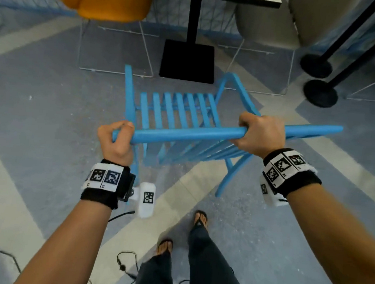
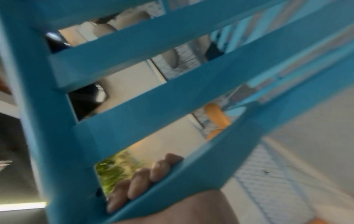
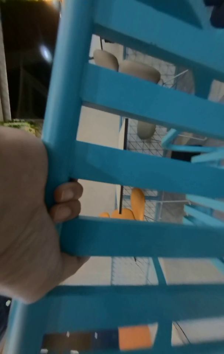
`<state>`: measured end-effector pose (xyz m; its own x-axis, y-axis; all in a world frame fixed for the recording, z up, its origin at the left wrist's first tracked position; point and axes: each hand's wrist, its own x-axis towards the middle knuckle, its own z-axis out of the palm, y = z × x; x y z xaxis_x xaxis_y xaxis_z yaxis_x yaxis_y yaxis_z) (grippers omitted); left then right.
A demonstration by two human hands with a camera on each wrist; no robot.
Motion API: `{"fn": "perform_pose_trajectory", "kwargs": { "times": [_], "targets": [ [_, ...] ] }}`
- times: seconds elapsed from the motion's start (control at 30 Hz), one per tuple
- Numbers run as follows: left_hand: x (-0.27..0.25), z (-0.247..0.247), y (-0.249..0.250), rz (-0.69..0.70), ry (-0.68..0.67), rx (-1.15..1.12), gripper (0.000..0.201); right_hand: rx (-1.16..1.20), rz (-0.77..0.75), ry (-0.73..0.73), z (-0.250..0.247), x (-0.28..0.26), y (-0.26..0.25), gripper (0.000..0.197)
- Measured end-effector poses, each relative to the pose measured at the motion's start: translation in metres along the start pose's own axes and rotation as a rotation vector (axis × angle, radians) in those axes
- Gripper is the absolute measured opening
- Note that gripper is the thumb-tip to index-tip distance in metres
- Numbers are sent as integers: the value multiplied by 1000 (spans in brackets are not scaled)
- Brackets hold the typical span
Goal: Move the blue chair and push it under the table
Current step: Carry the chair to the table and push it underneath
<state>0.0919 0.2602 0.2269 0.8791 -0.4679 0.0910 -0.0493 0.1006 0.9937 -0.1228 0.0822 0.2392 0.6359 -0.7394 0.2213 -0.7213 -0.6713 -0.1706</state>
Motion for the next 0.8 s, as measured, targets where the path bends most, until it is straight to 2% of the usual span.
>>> {"fn": "perform_pose_trajectory", "kwargs": {
  "times": [0.07, 0.13, 0.23, 0.3, 0.5, 0.63, 0.67, 0.73, 0.8],
  "targets": [
    [1, -22, -23, -131, 76, 29, 5, -17, -42, -20, 13, -9, -20, 29],
    [0, -36, -43, -190, 83, 43, 9, -31, -53, -48, 26, -24, -30, 32],
    [-12, -49, -63, -176, -19, 69, 23, -35, -13, -108, 44, -53, -37, 36],
    [-21, -58, -77, -186, -36, 43, 27, -46, -6, -176, 53, -72, -45, 38],
    [-19, -72, -100, -212, 12, 68, 27, -51, -35, -189, 63, -86, -54, 40],
    [-20, -65, -88, -274, 130, 179, 30, 81, -104, -225, 52, -88, -40, 48],
    [-22, -61, -79, -252, 166, 269, 27, 128, -103, -251, 48, -90, -33, 50],
    [-30, -51, -58, -89, 184, 574, 22, 147, -55, -231, 44, -95, -13, 52],
    [-40, -36, -52, 142, 31, 877, 27, 72, 104, -135, 43, -100, 11, 55]
  ]
}}
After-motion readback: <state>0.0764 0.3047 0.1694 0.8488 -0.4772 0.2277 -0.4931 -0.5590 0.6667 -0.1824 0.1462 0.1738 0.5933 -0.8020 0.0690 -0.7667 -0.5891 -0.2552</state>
